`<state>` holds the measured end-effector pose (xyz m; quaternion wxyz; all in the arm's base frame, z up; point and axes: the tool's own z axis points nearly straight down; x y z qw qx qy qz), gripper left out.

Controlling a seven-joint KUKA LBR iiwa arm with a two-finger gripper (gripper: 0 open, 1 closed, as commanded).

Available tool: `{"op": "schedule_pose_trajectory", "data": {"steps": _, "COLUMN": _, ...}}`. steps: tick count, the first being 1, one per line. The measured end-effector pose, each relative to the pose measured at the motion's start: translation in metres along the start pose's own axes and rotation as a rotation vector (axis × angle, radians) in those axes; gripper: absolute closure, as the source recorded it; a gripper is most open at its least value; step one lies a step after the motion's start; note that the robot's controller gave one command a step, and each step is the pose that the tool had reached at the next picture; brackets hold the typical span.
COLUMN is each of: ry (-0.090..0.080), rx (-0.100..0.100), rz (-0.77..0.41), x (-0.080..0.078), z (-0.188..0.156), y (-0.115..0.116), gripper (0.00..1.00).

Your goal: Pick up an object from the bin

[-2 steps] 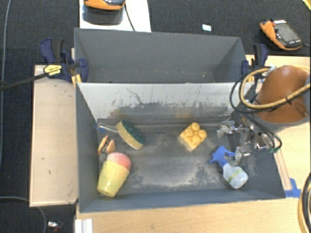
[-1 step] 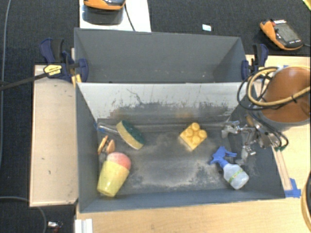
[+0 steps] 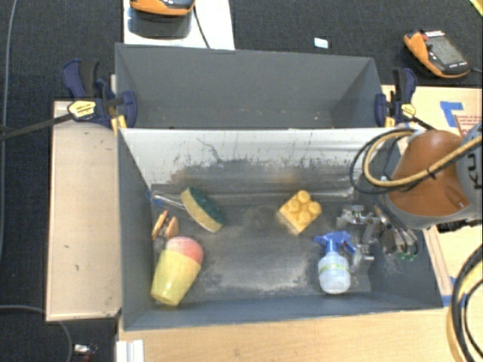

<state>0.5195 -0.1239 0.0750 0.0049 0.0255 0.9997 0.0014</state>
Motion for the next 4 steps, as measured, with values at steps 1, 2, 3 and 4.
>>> {"op": "schedule_pose_trajectory", "data": {"steps": 1, "ry": -0.002, "rx": 0.000, "rz": -0.069, "x": 0.024, "z": 0.005, "y": -0.011, "gripper": 1.00}}
{"op": "schedule_pose_trajectory", "data": {"steps": 2, "ry": -0.002, "rx": 0.001, "rz": -0.069, "x": 0.024, "z": 0.004, "y": -0.011, "gripper": 1.00}}
{"op": "schedule_pose_trajectory", "data": {"steps": 3, "ry": -0.001, "rx": 0.000, "rz": -0.069, "x": 0.024, "z": -0.025, "y": -0.010, "gripper": 1.00}}
{"op": "schedule_pose_trajectory", "data": {"steps": 4, "ry": -0.002, "rx": 0.000, "rz": -0.069, "x": 0.024, "z": -0.042, "y": -0.010, "gripper": 1.00}}
